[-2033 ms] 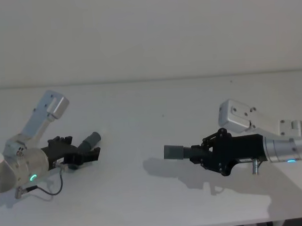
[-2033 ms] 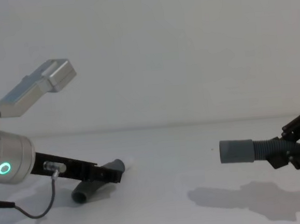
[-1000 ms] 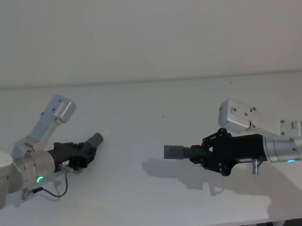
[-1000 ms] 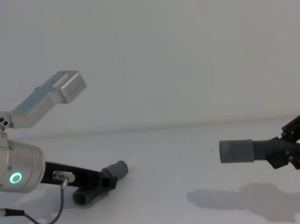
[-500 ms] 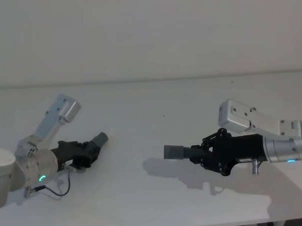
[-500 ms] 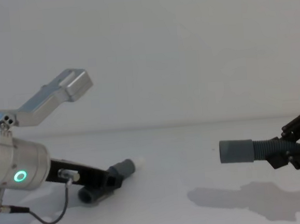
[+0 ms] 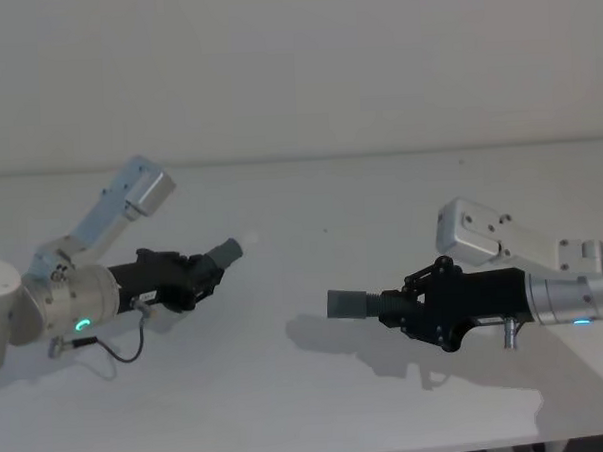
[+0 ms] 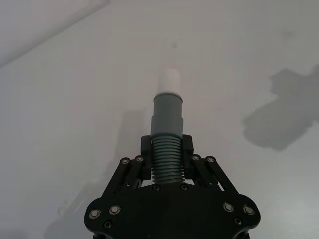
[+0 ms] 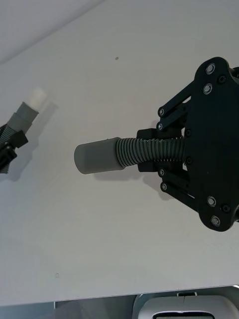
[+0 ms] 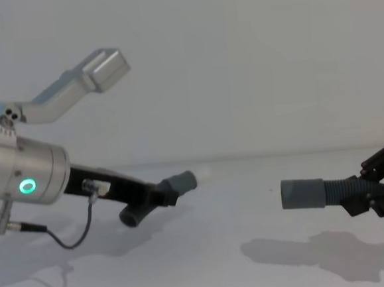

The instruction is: Use both hands to pick up one end of the pipe from the table, align the ends, and insert them.

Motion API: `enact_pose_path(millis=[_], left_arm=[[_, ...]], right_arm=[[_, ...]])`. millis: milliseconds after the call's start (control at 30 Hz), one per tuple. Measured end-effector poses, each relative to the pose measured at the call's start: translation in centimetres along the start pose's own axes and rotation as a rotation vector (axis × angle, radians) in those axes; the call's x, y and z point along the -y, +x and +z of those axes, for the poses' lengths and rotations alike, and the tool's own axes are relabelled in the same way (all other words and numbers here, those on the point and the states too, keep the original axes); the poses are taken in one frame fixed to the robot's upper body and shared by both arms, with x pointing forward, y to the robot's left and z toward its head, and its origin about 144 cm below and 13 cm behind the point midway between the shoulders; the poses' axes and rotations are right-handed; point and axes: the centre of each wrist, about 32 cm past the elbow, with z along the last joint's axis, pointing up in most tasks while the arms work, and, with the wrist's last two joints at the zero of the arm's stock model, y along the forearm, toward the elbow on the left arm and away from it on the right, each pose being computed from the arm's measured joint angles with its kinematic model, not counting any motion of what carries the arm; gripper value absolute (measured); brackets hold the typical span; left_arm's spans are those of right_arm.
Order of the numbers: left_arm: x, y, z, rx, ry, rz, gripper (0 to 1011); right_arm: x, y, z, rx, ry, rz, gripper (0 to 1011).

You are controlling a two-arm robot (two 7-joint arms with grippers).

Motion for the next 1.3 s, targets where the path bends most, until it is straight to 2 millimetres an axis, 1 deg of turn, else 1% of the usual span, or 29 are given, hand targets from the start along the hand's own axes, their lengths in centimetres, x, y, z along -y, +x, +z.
enact_pose_path(millis=[233, 567, 800, 1300], left_arm=[[-0.4, 1.2, 1.4, 0.054, -0.032, -0.098, 308], [-1.1, 3.0, 2.7, 0.114, -0.060, -0.245, 309], [-1.5, 4.2, 3.2, 0.147, -0.072, -0.337, 308], [-2.3, 7.5, 4.0, 0.220, -0.090, -0.581, 309]], right_arm=[[0.0, 0.0, 0.0, 0.000, 0.000, 0.000, 213], [0.0, 0.0, 0.0, 0.000, 0.000, 0.000, 213], [0.0, 0.0, 0.0, 0.000, 0.000, 0.000, 213], [0.0, 0.0, 0.0, 0.000, 0.000, 0.000, 213]])
